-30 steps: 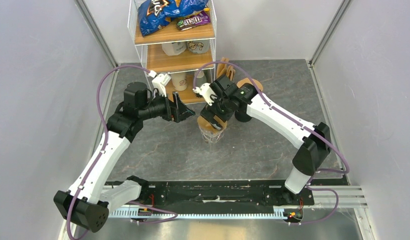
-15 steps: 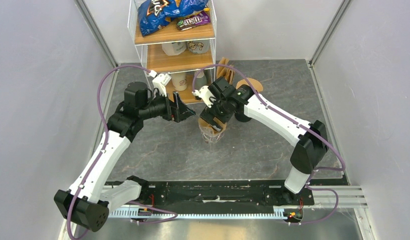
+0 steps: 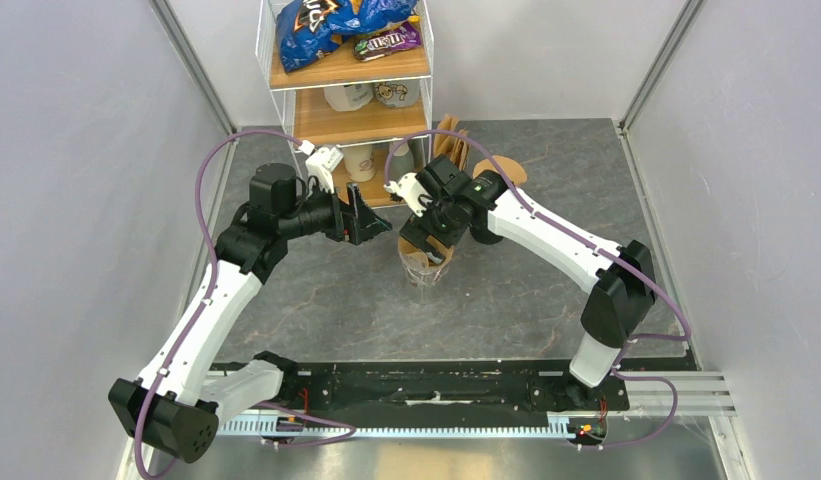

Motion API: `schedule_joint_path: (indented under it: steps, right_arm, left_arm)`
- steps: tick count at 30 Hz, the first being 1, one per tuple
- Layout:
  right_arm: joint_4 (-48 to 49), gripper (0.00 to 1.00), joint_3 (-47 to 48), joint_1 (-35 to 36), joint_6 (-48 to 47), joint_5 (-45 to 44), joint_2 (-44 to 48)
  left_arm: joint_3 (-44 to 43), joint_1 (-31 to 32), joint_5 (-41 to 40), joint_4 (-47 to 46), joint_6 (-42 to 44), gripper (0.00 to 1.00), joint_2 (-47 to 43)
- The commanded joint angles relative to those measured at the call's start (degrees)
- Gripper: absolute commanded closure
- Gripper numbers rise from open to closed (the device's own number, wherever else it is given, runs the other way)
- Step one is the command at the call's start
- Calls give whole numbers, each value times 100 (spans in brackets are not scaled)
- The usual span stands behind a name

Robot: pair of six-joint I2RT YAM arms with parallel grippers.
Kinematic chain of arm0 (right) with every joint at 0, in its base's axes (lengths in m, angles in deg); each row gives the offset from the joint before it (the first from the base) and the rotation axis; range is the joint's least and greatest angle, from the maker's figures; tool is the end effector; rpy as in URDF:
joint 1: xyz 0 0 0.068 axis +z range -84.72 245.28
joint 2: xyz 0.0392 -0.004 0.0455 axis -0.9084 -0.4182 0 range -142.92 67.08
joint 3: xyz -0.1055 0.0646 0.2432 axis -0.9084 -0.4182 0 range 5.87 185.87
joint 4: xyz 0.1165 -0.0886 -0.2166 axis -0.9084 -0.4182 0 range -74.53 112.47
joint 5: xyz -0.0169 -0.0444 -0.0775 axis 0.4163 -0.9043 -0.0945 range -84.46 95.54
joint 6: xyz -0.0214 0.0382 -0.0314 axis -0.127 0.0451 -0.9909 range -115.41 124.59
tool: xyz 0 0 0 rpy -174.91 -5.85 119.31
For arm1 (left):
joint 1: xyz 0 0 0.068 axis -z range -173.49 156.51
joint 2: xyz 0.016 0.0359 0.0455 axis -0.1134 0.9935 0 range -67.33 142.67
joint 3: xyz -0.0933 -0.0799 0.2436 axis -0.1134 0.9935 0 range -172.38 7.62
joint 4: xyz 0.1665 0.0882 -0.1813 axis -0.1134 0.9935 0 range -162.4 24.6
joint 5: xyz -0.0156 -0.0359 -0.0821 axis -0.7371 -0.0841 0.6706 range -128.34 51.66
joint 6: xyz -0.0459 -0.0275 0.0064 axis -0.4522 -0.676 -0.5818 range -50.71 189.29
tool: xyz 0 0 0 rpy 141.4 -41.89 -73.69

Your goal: Place the coffee filter in the dripper

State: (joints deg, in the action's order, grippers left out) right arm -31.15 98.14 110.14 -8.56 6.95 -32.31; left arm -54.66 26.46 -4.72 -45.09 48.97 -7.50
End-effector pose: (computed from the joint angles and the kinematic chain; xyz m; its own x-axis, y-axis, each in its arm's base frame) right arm 0.2597 0.2596 0.3076 -0.4399 -0.7585 -0.4808 -0.8356 0.5418 -0.0903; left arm 0.2034 -0.0950 0.3687 -0.6332 -0.0777 -0.7701 0.5721 0.6231 -0.5333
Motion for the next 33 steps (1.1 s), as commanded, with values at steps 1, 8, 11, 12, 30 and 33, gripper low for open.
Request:
schedule_joint_path:
  steps: [1, 8, 11, 12, 30, 33]
  right_arm:
    - [-43, 3, 186, 23, -67, -54, 14]
    - [-247, 3, 505, 23, 40, 52, 103]
    - [-288, 3, 562, 23, 67, 35, 148]
    - [-306, 3, 584, 27, 61, 43, 159]
    - [-583, 3, 1319, 23, 163, 8, 400]
    - [-588, 3, 1373, 14, 159, 45, 572]
  left_arm:
    - [-78, -40, 203, -129, 66, 8, -24]
    - [-82, -31, 241, -147, 69, 7, -50]
    - [-74, -35, 255, -165, 70, 7, -48]
    - [-74, -35, 258, -169, 69, 7, -47]
    - [-126, -35, 250, 3, 176, 5, -18]
    - [-232, -34, 200, 194, 308, 5, -51]
